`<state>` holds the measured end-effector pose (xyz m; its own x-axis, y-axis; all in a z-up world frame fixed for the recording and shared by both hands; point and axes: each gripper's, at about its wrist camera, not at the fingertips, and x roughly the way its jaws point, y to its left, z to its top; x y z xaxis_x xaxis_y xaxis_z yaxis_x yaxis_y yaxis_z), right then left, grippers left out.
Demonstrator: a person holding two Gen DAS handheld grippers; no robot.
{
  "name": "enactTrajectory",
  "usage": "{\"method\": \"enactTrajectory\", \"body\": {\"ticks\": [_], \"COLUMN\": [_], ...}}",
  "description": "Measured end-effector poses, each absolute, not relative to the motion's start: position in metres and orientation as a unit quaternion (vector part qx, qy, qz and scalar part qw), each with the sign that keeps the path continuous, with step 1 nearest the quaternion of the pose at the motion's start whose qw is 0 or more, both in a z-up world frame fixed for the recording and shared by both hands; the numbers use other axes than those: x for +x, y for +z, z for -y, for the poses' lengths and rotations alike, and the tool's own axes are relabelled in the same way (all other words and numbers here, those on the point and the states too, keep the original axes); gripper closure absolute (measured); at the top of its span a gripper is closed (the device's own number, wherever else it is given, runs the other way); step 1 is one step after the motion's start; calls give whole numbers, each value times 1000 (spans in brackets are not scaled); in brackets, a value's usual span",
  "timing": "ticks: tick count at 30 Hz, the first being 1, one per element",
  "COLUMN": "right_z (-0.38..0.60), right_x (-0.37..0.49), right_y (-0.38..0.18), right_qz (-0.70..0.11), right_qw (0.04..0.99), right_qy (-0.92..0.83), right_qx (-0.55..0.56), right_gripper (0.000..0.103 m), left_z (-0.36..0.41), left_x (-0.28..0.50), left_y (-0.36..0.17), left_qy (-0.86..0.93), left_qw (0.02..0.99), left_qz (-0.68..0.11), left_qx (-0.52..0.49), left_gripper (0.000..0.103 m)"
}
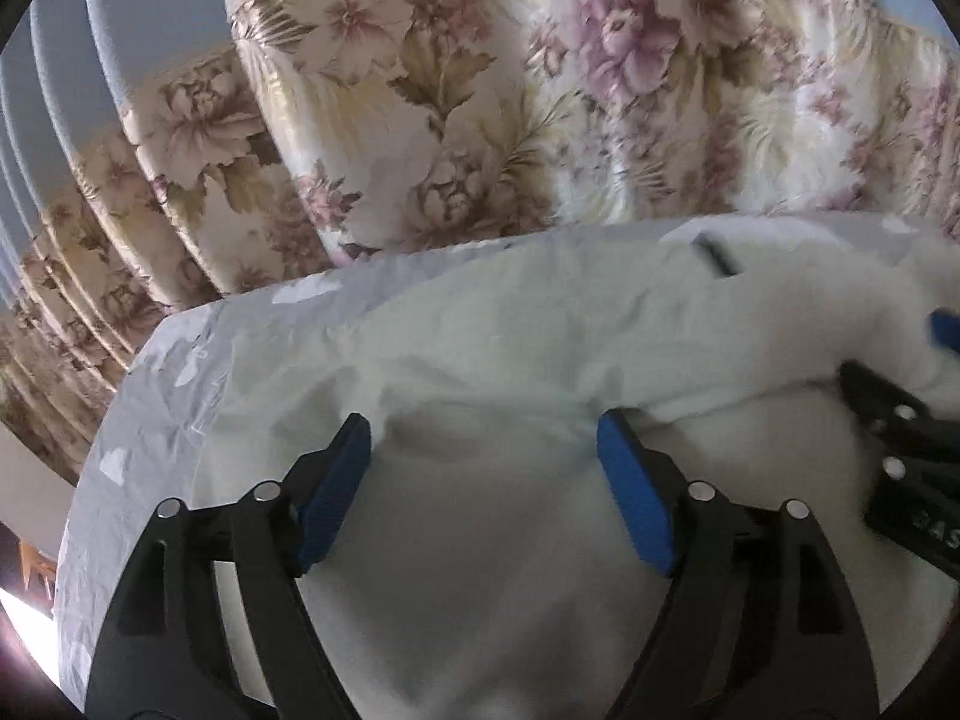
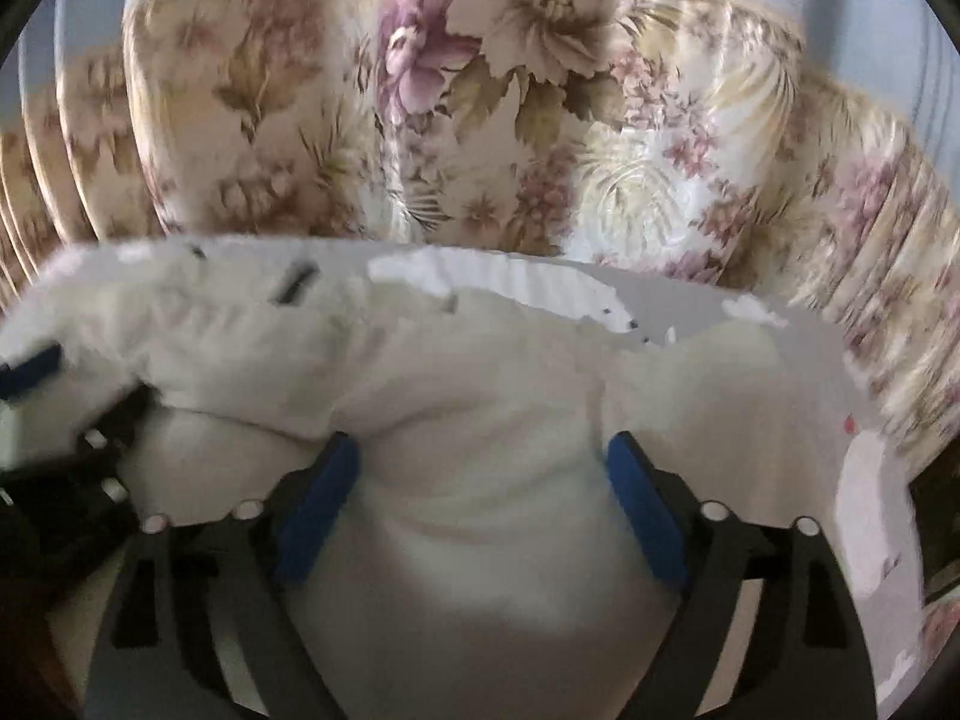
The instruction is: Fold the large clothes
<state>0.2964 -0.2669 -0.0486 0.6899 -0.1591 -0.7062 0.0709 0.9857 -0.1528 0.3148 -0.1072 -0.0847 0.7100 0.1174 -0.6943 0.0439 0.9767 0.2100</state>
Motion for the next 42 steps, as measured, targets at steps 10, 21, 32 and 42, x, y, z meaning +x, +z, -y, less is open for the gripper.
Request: {"method": "enactTrajectory", "body": {"ticks": [10, 21, 32, 42], "right_z": [310, 430, 441, 440], "right_x": [301, 232, 241, 272], "right_y": [-53, -13, -47, -67], "right_qz": [-411, -377, -407, -427], "right_qw": [910, 918, 912, 901], "right_qy": [-51, -121, -10, 5], "right_qx": [0, 16, 47, 81], "right_gripper": [7, 3, 36, 43], "left_z": [71, 54, 106, 105], "left_x": [327, 304, 278, 293], "left_y": [-89, -75, -72, -73], "left_qy": [32, 42, -24, -34], "left_qw": [911, 921, 924, 920], "left_qz": [-402, -371, -372, -383], "left_qx": [85, 110, 82, 78], "left_gripper": [15, 8, 8, 8]}}
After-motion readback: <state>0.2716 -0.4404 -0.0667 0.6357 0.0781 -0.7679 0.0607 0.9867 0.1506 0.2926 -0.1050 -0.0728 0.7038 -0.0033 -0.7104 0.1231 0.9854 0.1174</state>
